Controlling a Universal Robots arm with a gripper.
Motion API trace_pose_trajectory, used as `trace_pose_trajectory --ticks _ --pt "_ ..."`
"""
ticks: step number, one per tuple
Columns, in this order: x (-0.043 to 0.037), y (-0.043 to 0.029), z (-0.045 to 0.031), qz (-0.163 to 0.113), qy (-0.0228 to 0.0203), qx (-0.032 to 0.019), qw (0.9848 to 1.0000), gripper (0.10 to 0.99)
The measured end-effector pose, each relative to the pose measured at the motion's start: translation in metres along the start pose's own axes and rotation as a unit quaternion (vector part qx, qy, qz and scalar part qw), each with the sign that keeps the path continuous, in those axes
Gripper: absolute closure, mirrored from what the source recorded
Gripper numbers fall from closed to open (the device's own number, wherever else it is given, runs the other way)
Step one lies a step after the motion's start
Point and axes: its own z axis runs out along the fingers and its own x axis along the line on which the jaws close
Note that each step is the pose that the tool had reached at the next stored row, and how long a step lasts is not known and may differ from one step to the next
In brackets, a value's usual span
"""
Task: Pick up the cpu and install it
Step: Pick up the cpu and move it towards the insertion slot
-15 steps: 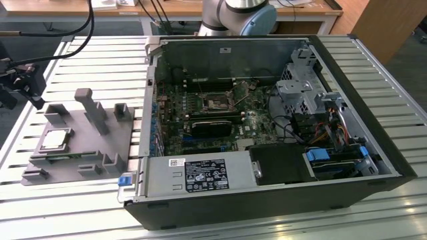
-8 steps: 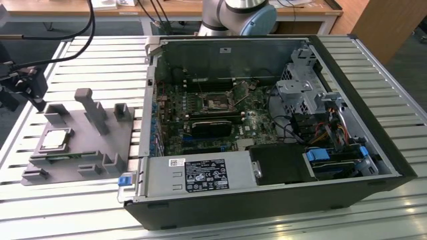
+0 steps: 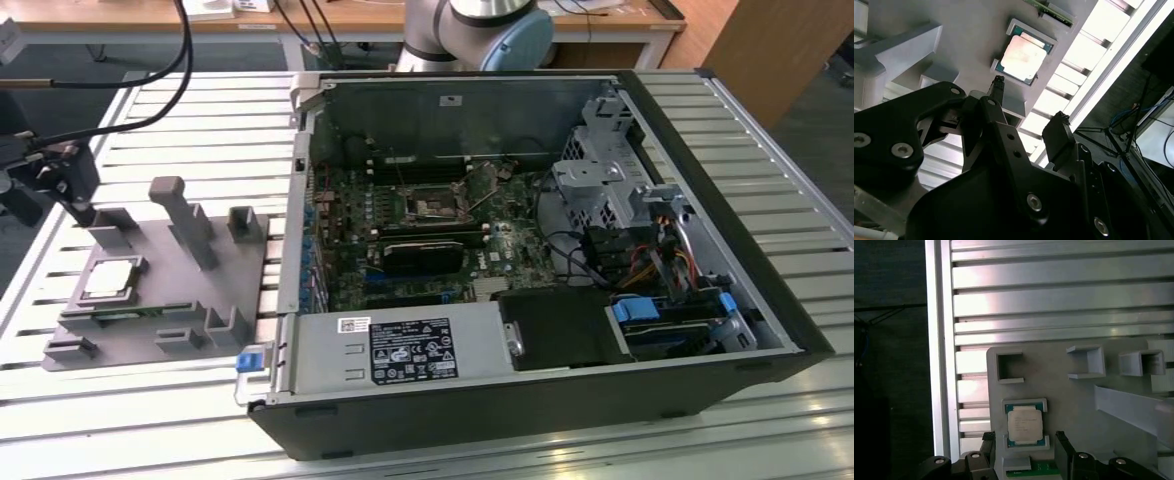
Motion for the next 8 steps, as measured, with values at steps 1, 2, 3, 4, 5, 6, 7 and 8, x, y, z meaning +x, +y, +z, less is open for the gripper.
trace_pose_trajectory --ticks 1,2,3,4,5,6,7,8 --pt "0.0000 0.0000 0.0009 0.000 0.0000 0.0000 1.0000 0.498" --pt "0.0000 -0.0001 0.0018 0.000 0.0000 0.0000 1.0000 0.498" --pt "0.0000 -0.0001 0.0027 0.000 0.0000 0.0000 1.0000 0.498" --pt "-0.0001 -0.0002 0.0036 0.000 0.0000 0.0000 1.0000 0.498" --pt "-0.0001 -0.0002 0.0045 0.000 0.0000 0.0000 1.0000 0.498" --pt "-0.0001 -0.0002 0.0055 0.000 0.0000 0.0000 1.0000 0.498" --pt "-0.0001 -0.0003 0.0065 0.000 0.0000 0.0000 1.0000 0.498" --pt "-0.0001 -0.0003 0.0074 0.000 0.0000 0.0000 1.0000 0.498"
